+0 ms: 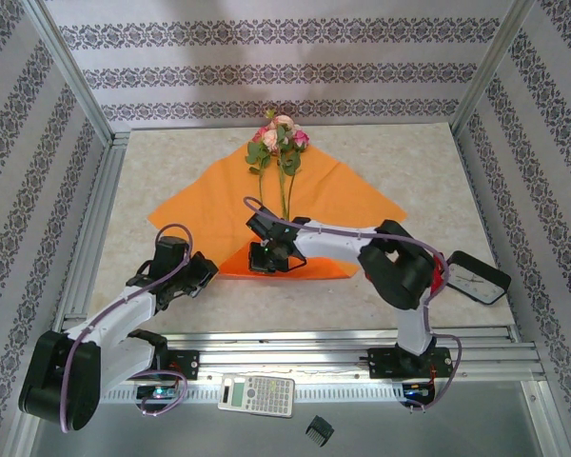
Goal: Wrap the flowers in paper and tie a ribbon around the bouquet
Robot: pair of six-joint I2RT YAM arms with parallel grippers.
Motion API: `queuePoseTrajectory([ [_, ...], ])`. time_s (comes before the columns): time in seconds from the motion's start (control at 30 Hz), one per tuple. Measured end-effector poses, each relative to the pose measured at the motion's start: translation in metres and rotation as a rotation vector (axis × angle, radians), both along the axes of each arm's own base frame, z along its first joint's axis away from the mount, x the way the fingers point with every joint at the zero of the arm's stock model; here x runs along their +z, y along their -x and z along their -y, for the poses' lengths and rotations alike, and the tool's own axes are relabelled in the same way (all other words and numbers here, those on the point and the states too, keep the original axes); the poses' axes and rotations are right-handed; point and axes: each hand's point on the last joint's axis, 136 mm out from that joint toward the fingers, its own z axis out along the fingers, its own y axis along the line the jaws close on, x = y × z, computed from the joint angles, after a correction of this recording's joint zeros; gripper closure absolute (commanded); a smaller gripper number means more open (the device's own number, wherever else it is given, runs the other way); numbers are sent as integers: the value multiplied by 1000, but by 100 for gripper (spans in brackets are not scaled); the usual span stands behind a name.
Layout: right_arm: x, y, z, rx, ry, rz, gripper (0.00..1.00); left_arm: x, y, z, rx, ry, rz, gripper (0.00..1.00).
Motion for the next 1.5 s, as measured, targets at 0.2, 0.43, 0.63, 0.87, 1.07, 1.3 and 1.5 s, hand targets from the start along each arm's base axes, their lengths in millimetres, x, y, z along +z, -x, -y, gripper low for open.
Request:
queuePoseTrajectory([
  [0.2, -15, 2, 3, 2, 15, -66, 93, 23, -2, 20, -168, -88, 101, 100],
  [0.43, -15, 7, 1, 15, -9, -87, 92, 48, 0, 42, -383, -231, 222, 100],
  [0.63, -16, 9, -1, 20, -23, -95, 91, 54, -3, 52, -524, -331, 265, 100],
  [0.87, -17, 8, 0, 20, -46, -111, 85, 61, -1, 79, -703, -371, 348, 100],
  [1.07, -14, 9, 3, 22, -65, -103, 90, 54, -1, 90, -805, -401, 363, 100],
  [1.3, 3, 21, 18, 32, -72, -79, 92, 54, 2, 93, -868, -412, 399, 100],
  [1.5, 49, 12, 35, -31, -134, 24, 88, 54, 8, 100, -935, -388, 421, 100],
])
